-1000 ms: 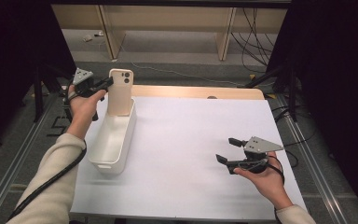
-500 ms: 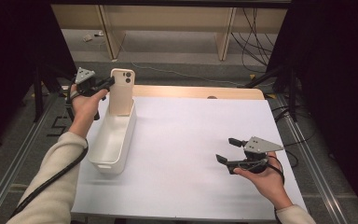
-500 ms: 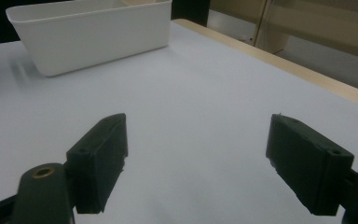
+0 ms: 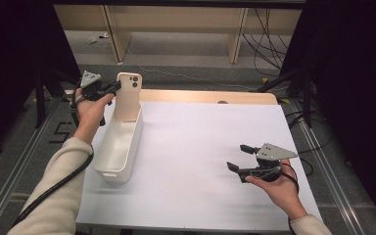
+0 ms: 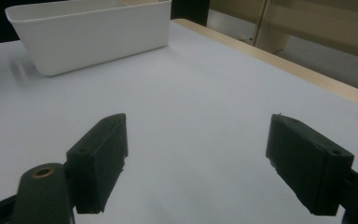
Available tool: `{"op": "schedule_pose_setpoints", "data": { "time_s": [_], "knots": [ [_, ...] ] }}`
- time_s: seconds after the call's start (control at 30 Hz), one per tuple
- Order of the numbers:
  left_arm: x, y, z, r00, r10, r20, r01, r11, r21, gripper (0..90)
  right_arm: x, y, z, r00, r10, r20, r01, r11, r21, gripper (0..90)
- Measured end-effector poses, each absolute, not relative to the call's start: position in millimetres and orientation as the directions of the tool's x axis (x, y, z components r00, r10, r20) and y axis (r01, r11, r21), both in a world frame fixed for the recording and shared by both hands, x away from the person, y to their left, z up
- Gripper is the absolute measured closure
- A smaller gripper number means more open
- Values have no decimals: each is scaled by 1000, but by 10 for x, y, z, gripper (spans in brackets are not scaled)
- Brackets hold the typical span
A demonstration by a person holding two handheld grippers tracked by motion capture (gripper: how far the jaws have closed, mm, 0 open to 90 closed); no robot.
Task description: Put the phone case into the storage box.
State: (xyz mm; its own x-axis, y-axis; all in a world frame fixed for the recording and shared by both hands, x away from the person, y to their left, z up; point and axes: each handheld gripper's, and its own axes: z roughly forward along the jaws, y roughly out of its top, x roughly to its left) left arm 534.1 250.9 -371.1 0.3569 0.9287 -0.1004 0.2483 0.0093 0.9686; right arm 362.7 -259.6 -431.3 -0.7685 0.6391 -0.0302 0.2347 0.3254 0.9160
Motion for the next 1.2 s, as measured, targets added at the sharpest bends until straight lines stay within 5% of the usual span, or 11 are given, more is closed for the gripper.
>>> {"op": "schedule_pose_setpoints", "data": {
  "time_s": [1.2],
  "knots": [
    [5405,2543,-3818,333,937,-106,294,4,956,822,3629,-2593,-4322,-774,633,-28,236,330,914,218]
  ]
}}
